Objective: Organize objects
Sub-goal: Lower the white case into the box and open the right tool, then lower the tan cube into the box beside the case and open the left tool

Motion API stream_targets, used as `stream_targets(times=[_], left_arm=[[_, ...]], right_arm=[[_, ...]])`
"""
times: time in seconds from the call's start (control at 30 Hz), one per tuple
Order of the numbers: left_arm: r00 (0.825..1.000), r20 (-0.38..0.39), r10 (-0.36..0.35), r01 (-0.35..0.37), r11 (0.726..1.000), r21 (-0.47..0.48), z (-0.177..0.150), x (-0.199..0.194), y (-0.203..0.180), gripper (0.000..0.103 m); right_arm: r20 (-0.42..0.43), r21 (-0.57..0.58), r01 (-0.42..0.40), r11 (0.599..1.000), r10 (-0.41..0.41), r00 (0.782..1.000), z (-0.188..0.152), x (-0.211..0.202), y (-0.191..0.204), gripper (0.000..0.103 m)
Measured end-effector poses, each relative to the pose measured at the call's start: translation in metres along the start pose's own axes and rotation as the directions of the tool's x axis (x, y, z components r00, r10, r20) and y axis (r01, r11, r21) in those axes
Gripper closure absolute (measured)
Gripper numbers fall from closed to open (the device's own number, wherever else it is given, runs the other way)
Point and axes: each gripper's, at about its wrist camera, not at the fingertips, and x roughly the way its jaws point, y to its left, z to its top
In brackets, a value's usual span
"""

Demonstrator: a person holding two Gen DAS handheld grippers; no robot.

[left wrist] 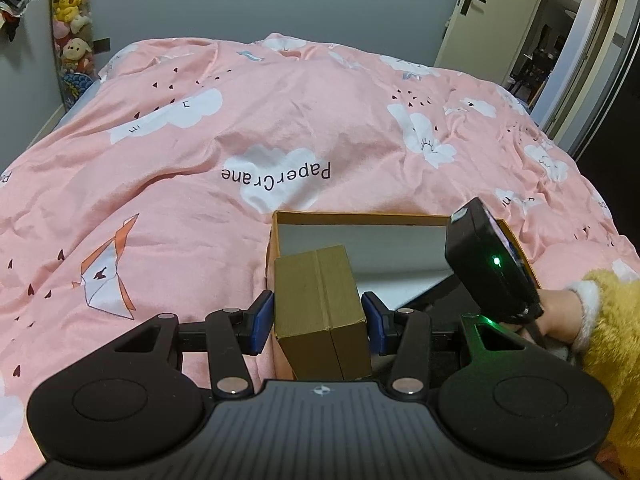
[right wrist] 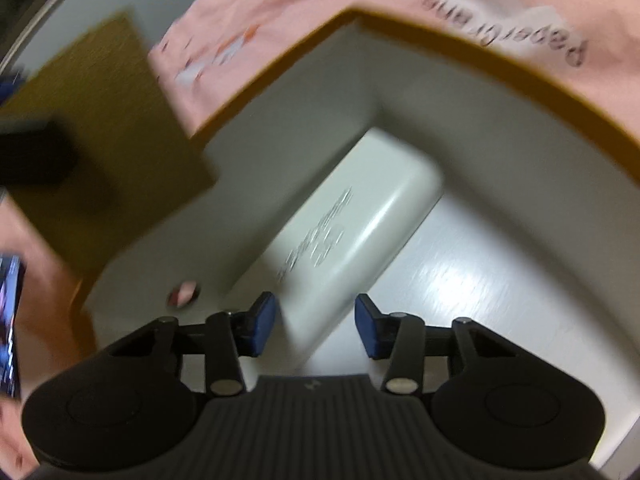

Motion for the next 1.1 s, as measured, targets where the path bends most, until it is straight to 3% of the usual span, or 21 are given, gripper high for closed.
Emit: stream_targets(times=[0.13,0.2,0.27,0.4,0.53,0.7,0.83,0.9,0.93,1.0,1.1], left_arm=[[1.000,-0.002,-0.016,0.016,1.000,0.002,-0.001,0.001,-0.002,0.049],[1.000,-0.003,-0.022,0.022,1.000,0.002,-0.002,0.001,-0.003,0.049],[1.000,-0.004,-0.022,0.022,1.000,0.006,-0.003,0.001,-0.004,0.049],[1.000,-0.010,-0.023,0.023,0.999,0.027,-0.004,0.000,-0.006,0.049],[0.999,-0.022,-0.030,0.031,0.997,0.070,-0.004,0.003,-0.011,0.049],[0.995,-0.085,-0.054,0.069,0.979,0.189,-0.009,0.013,-0.028,0.049],[0.980,-0.187,-0.074,0.127,0.948,0.293,-0.018,0.032,-0.045,0.049],[0.969,-0.237,-0.071,0.142,0.944,0.299,-0.020,0.046,-0.050,0.049],[0.965,-0.253,-0.064,0.142,0.943,0.302,-0.021,0.053,-0.052,0.049],[0.955,-0.289,-0.061,0.157,0.933,0.323,-0.021,0.066,-0.058,0.049],[0.928,-0.364,-0.082,0.221,0.908,0.357,-0.023,0.083,-0.065,0.049]], right_arm=[[-0.094,-0.031,-0.036,0.999,0.032,0.995,-0.005,0.009,0.009,0.049],[-0.114,-0.045,-0.020,0.999,0.014,0.993,-0.005,0.016,0.013,0.058],[-0.094,-0.048,-0.021,0.999,0.017,0.995,-0.003,0.018,0.014,0.064],[-0.033,-0.057,0.011,0.998,-0.013,0.999,0.003,0.020,0.014,0.065],[-0.012,-0.040,-0.010,0.999,0.009,1.000,0.004,0.019,0.006,0.065],[0.008,-0.044,0.044,0.998,-0.044,0.999,-0.002,-0.007,-0.002,0.058],[0.015,0.070,0.139,0.988,-0.141,0.990,-0.019,-0.030,-0.018,0.058],[0.033,0.152,0.158,0.976,-0.165,0.986,-0.026,-0.041,-0.039,0.061],[0.046,0.198,0.161,0.967,-0.174,0.984,-0.013,-0.054,-0.042,0.061],[0.077,0.285,0.145,0.948,-0.174,0.982,-0.018,-0.064,-0.048,0.061],[0.118,0.414,0.084,0.907,-0.145,0.982,-0.042,-0.058,-0.047,0.061]])
